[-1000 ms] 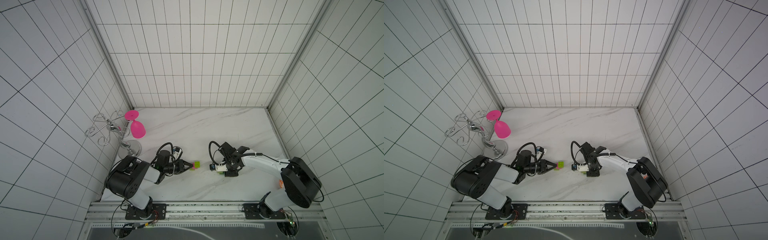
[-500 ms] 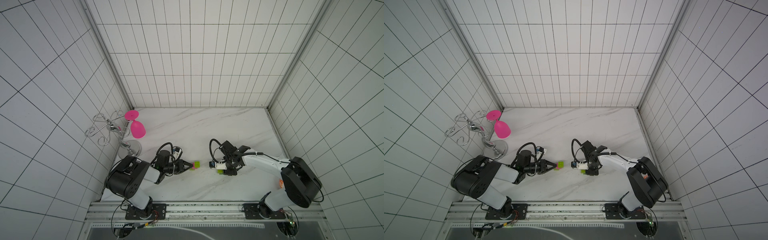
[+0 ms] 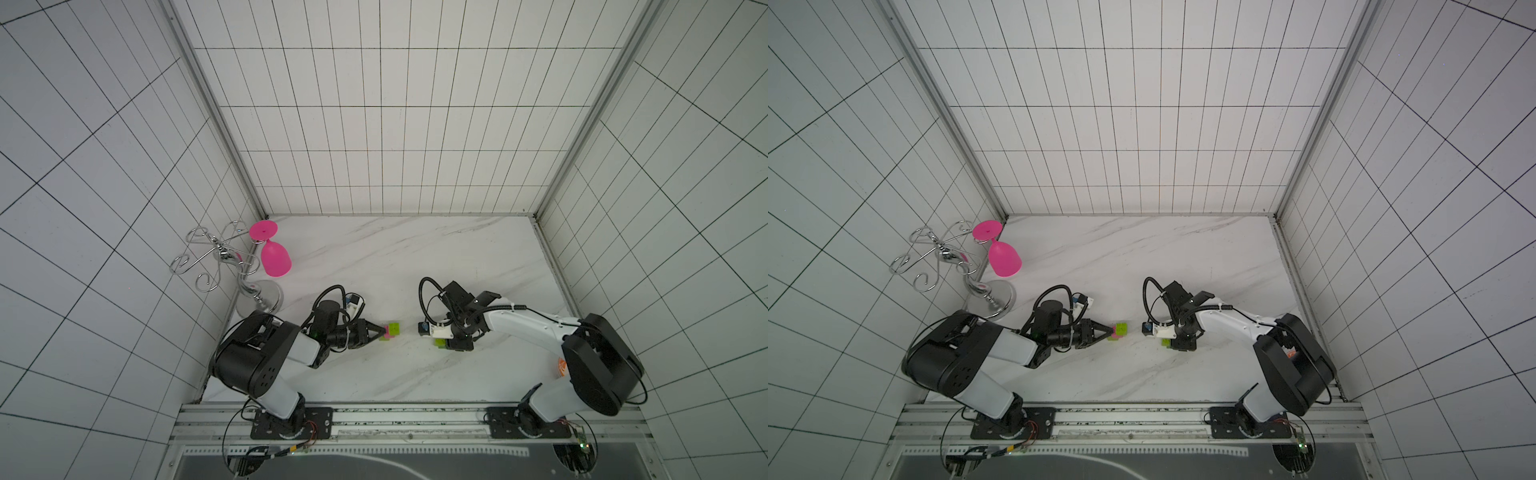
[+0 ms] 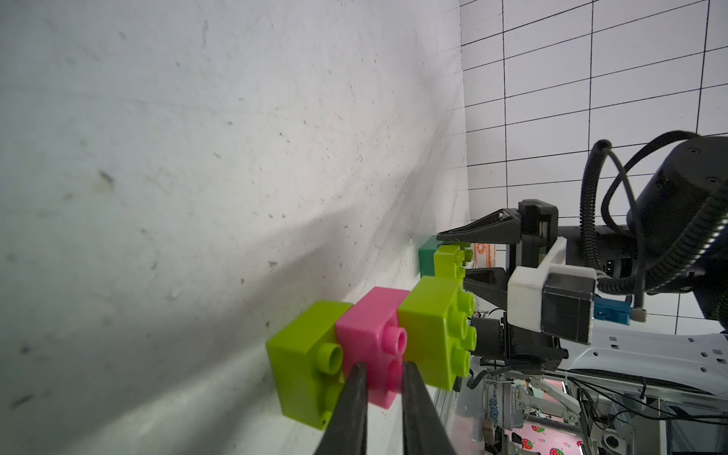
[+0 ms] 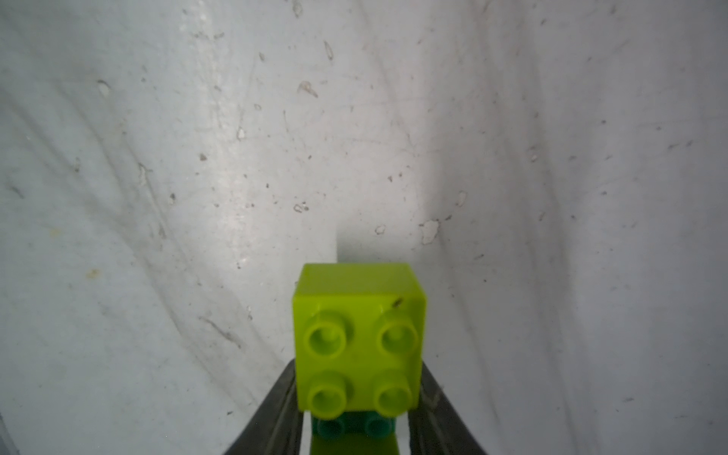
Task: Assemble the letter y with lego
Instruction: Pick up the lego brick from the center of the board.
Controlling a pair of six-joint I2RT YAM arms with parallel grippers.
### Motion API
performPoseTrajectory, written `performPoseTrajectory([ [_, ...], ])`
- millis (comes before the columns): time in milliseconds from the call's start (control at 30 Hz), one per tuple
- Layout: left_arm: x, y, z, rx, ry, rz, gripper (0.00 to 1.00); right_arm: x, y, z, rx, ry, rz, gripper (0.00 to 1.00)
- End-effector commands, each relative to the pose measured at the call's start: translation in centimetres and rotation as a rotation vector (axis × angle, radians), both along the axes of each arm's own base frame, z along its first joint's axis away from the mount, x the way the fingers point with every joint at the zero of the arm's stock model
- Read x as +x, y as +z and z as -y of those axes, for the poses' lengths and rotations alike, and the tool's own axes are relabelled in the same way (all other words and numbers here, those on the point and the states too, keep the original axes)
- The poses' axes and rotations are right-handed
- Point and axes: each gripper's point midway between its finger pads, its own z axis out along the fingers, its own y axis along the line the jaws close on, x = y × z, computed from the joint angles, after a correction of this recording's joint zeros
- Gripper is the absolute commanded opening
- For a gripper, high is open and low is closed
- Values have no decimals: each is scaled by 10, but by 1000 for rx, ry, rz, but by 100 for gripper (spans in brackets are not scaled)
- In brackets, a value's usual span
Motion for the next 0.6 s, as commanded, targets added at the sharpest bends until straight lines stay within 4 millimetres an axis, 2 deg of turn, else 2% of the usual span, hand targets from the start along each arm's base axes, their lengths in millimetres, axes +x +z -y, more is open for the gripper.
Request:
performPoseTrajectory([
  [0,-18,-51,-25,151,88,-175,17,-3,-1,3,-4,-11,-21,44],
  [133,-18,-50,-25,150,88,-173,17,-2,3,-2,19,-7,-19,38],
  [267,-18,-51,-25,152,89,-174,17,-4,-3,2,-6,-3,-39,34],
  [367,-18,-50,-25,151,87,-174,17,-2,3,-4,16,2,-37,30],
  [467,-18,-50,-25,151,88,-175,17,8,19,-13,33,2,-18,28],
  [567,-18,-51,-26,154,89,-176,17,19,44,-28,59,28,20,28],
])
